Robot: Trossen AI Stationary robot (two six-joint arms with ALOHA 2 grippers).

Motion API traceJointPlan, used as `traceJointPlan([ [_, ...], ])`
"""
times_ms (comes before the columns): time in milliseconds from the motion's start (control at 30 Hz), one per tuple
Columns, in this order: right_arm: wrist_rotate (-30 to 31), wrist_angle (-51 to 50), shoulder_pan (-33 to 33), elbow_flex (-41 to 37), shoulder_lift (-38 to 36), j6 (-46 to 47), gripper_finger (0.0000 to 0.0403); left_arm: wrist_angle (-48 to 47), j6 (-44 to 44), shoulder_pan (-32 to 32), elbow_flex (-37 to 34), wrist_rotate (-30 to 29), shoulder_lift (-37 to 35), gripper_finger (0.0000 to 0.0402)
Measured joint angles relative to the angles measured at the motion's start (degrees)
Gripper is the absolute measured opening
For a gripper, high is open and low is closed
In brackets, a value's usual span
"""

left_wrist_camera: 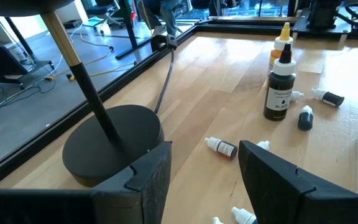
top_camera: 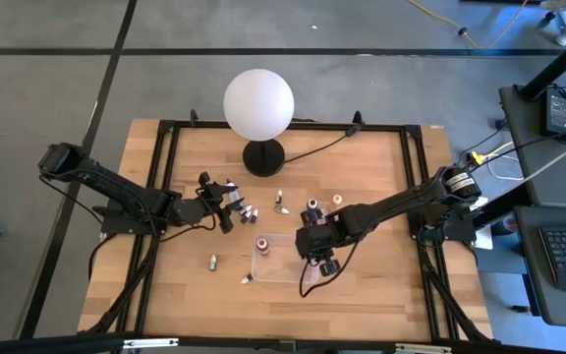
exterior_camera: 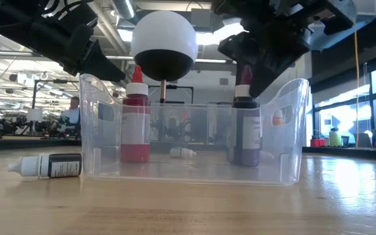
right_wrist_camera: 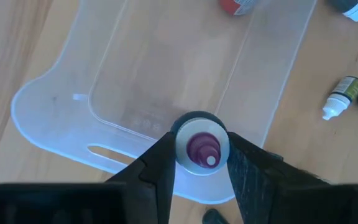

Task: Pick & Place food coloring
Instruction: Put the large violet food coloring bottle into the transparent bin, then put the large yellow food coloring bottle into the transparent bin

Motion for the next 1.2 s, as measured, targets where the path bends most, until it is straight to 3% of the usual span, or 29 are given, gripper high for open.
traceJointPlan([
  [267,0.0,-0.7,0.0,0.0,0.0,-0.2,0.0140,0.0,0.0,0.0,0.0,0.0,0.0,0.0182],
  [567,0.2,-3.6,0.0,2.3,0.4,0.0,0.0207,0.0,0.0,0.0,0.0,0.0,0.0,0.0182],
  [867,1.6,-13.4,0.4,11.0,0.0,0.1,0.0233,0.0,0.0,0.0,0.0,0.1,0.0,0.0182],
  [1033,5.7,-19.6,0.5,12.6,-5.3,4.4,0.0234,-0.2,0.0,0.0,0.0,1.0,0.0,0.0182],
  [1200,6.9,-16.9,0.2,5.9,-16.6,7.5,0.0234,-0.4,0.0,0.0,0.0,3.1,0.0,0.0182],
])
